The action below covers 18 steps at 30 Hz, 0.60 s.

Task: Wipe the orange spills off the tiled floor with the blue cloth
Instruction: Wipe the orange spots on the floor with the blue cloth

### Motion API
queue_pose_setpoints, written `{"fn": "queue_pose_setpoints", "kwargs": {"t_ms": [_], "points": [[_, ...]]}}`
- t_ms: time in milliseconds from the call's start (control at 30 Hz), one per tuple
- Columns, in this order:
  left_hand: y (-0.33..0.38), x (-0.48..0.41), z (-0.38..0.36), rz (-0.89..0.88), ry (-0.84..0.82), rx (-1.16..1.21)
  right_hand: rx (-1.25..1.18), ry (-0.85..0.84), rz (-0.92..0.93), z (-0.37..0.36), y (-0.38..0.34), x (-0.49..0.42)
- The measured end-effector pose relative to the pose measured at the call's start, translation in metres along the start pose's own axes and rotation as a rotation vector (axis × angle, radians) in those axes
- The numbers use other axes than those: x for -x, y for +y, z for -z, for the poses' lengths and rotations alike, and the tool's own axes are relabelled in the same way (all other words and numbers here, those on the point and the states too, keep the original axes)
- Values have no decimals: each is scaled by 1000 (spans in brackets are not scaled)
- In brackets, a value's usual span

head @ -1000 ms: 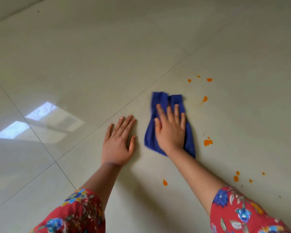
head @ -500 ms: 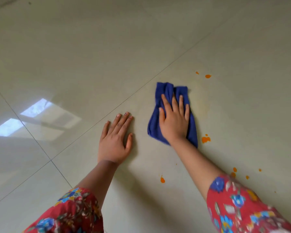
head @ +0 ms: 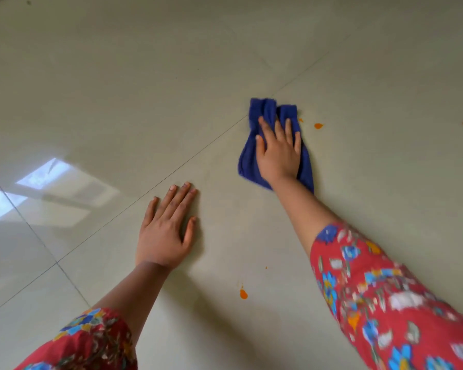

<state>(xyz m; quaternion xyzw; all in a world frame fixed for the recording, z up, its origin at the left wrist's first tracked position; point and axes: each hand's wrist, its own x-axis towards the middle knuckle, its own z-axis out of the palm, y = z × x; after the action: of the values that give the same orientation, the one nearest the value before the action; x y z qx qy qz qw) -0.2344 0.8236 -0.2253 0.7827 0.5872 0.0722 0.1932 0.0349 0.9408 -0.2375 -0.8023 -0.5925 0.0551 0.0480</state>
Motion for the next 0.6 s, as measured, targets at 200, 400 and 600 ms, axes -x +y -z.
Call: {"fn": "queue_pose_setpoints", "kwargs": {"t_ms": [200, 400, 600], "points": [[1, 0, 1, -3, 4, 9, -86, 61, -372, 11, 51, -18], [1, -1, 0, -5, 6, 5, -68, 75, -13, -8, -10, 72], [3, 0, 1, 0, -1, 6, -32, 38, -121, 7, 48, -19]]}}
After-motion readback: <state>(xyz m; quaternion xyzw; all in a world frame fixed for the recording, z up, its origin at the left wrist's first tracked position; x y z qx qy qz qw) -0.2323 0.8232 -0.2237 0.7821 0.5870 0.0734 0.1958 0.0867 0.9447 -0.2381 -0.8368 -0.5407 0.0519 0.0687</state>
